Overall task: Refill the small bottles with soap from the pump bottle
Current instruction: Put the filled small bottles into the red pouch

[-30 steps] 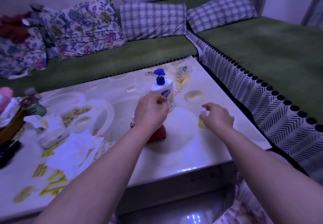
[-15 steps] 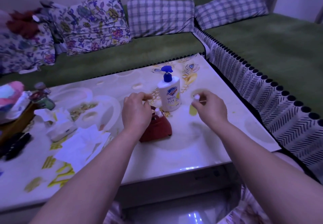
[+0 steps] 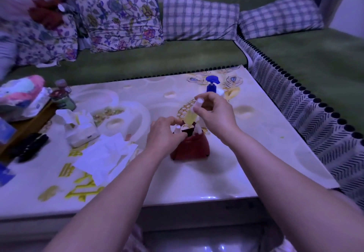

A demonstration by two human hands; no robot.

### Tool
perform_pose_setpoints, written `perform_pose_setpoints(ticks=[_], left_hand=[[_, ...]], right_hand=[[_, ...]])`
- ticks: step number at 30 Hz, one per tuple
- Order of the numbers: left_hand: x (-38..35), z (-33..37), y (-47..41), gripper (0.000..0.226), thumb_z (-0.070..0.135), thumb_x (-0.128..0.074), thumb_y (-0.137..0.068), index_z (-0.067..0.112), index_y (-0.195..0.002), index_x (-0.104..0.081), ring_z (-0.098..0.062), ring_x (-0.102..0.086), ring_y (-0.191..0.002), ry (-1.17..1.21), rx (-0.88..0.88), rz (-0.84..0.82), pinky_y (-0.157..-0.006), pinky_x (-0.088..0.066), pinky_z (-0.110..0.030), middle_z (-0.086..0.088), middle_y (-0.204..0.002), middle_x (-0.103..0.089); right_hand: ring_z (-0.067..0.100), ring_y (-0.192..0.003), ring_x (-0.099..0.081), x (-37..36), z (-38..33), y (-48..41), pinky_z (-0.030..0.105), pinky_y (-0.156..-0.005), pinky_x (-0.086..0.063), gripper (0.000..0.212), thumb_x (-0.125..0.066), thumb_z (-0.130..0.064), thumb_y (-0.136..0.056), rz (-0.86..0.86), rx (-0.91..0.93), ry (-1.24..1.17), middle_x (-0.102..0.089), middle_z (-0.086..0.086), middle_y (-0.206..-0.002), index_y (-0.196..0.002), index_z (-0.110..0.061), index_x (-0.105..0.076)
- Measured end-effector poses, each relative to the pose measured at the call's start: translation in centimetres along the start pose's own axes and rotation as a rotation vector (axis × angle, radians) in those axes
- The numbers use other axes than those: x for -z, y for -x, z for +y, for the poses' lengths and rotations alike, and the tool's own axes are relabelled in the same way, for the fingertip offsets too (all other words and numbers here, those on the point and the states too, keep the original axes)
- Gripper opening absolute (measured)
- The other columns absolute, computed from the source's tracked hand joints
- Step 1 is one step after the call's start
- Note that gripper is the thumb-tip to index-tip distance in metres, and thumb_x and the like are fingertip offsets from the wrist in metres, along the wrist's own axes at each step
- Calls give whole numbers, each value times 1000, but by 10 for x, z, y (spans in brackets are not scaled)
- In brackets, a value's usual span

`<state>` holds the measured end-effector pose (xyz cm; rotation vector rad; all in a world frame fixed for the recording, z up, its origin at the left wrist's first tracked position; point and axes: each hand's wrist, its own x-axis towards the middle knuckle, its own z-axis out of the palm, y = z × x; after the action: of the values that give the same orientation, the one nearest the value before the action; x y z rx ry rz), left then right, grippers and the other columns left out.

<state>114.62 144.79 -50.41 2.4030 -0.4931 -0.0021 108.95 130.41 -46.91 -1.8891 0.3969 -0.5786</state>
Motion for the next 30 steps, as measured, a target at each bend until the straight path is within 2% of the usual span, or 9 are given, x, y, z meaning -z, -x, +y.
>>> perform_pose_setpoints(ticks=[4, 10, 17, 22, 26, 30], left_hand=[[2, -2, 1, 36, 37, -76, -67, 34, -102, -67, -20, -51, -108, -1, -5, -42, -88, -47, -36, 7, -105, -58], [1, -4, 3, 38, 43, -75, -70, 32, -105, -66, -19, -50, -108, 11, -4, -26, -88, -47, -39, 8, -105, -56], [-1, -9, 3, 40, 35, -75, -70, 31, -109, -65, -20, -49, -109, 18, -13, -31, -88, -47, -37, 6, -109, -56], [-4, -14, -3, 27, 31, -58, -88, 35, -113, -65, -22, -49, -114, 28, -25, -24, -93, -44, -41, 2, -117, -58], [-6, -17, -5, 24, 32, -57, -91, 33, -113, -66, -23, -48, -115, 18, -19, -31, -94, -43, -42, 2, -118, -58], [-6, -20, -5, 25, 35, -59, -90, 32, -113, -66, -22, -51, -113, 43, -18, -5, -94, -44, -41, 2, -117, -60]], right_hand=[[11, -86, -68, -8, 3, 1, 41, -83, -54, 19, -68, -17, -81, -65, -2, 70, -71, -6, -88, -92, -31, -62], [10, -88, -67, -13, 10, 4, 33, -78, -53, 14, -64, -22, -84, -130, 24, 233, -72, -6, -87, -97, -26, -63], [17, -89, -66, -21, 14, 5, 33, -75, -51, 11, -57, -22, -89, -137, 71, 345, -72, 0, -91, -98, -24, -63], [20, -92, -64, -26, 17, 2, 29, -70, -43, 21, -53, -23, -90, -202, 145, 509, -73, -1, -93, -104, -26, -68], [24, -98, -59, -29, 22, 6, 35, -79, -39, 26, -49, -22, -88, -306, 157, 753, -70, -2, -93, -103, -34, -68], [26, -113, -48, -31, 27, 10, 36, -76, -29, 27, -45, -31, -95, -306, 153, 860, -63, 0, -108, -111, -37, -66]])
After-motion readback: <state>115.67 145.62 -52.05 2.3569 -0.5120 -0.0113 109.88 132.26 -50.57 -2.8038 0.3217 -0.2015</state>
